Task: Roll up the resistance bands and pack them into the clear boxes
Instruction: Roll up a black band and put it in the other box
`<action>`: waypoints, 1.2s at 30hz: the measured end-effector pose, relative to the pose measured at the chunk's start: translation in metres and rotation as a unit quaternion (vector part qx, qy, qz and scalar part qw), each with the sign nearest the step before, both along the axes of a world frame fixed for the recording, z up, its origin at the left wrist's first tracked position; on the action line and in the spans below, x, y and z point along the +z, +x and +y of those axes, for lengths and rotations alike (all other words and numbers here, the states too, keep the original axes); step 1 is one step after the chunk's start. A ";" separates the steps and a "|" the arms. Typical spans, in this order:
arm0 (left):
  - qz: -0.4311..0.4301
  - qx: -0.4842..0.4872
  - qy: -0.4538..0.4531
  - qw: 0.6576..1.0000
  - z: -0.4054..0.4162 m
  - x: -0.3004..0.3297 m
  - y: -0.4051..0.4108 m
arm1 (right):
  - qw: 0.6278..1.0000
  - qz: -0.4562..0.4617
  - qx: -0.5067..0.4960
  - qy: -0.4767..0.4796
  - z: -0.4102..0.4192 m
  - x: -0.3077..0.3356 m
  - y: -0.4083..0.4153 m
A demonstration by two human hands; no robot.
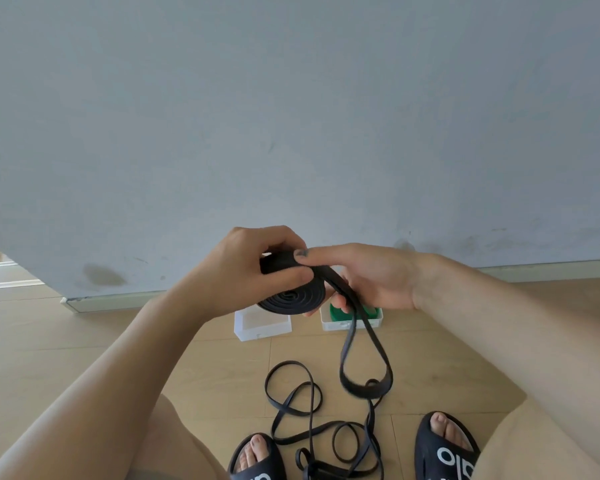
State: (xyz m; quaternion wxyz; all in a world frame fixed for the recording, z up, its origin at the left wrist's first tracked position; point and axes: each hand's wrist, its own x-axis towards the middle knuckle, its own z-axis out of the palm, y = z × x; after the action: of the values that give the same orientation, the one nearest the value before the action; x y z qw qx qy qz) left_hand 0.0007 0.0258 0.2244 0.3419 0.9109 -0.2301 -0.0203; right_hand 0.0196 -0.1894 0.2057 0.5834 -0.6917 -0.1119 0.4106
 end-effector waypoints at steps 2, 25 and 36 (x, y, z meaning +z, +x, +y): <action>-0.002 -0.012 0.059 0.998 -0.003 -0.003 -0.001 | 0.997 -0.054 -0.029 -0.048 0.007 -0.009 0.000; -0.019 -0.035 -0.027 0.999 0.005 -0.004 0.004 | 0.999 0.032 0.041 -0.006 -0.006 0.001 0.002; 0.045 0.005 -0.003 0.999 0.016 -0.002 0.007 | 0.996 -0.030 -0.021 -0.076 -0.009 -0.005 0.004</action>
State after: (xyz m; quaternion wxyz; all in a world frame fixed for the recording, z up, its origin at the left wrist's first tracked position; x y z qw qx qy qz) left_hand 0.0075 0.0419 0.2221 0.3546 0.9092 -0.2100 -0.0593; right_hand 0.0233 -0.1988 0.2009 0.5341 -0.7482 -0.0835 0.3847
